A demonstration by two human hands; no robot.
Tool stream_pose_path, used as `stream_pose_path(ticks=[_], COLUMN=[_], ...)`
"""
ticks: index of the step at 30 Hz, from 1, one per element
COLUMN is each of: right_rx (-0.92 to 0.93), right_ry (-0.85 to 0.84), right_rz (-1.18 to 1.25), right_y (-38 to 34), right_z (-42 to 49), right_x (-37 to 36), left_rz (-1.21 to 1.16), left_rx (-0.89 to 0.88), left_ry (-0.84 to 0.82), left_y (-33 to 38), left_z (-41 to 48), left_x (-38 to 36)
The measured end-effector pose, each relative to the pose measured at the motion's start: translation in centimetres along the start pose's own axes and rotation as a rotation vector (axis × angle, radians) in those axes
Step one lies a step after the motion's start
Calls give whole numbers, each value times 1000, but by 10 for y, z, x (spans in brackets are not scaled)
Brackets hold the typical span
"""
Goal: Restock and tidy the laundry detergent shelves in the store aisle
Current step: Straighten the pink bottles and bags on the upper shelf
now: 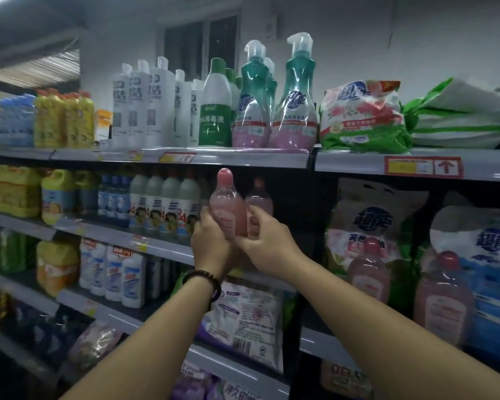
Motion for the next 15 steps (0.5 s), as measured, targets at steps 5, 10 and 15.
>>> stream_pose_path(ticks=[5, 10, 15], right_rx=[-48, -78, -128], right_ry=[-97, -133, -128], right_rz=[-81, -99, -107], right_y=[14, 28, 53], right_z=[2, -3, -10], right_x=[-6, -6, -4], left_rz=[134, 302, 422], left_rx=[79, 52, 25], left_ry=[-23, -69, -113], left_y=[-8, -16, -25], left_z=[51, 66, 69], left_x=[-12, -28, -43])
Point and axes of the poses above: each hand's wrist, its own z-axis towards the middle knuckle, its own x-axis out of the back of the hand, y = z × x, the point moved 8 cm from there along z, towards the middle knuckle, and after that the axes turned 13 degrees about x, right-handed, at the moved point
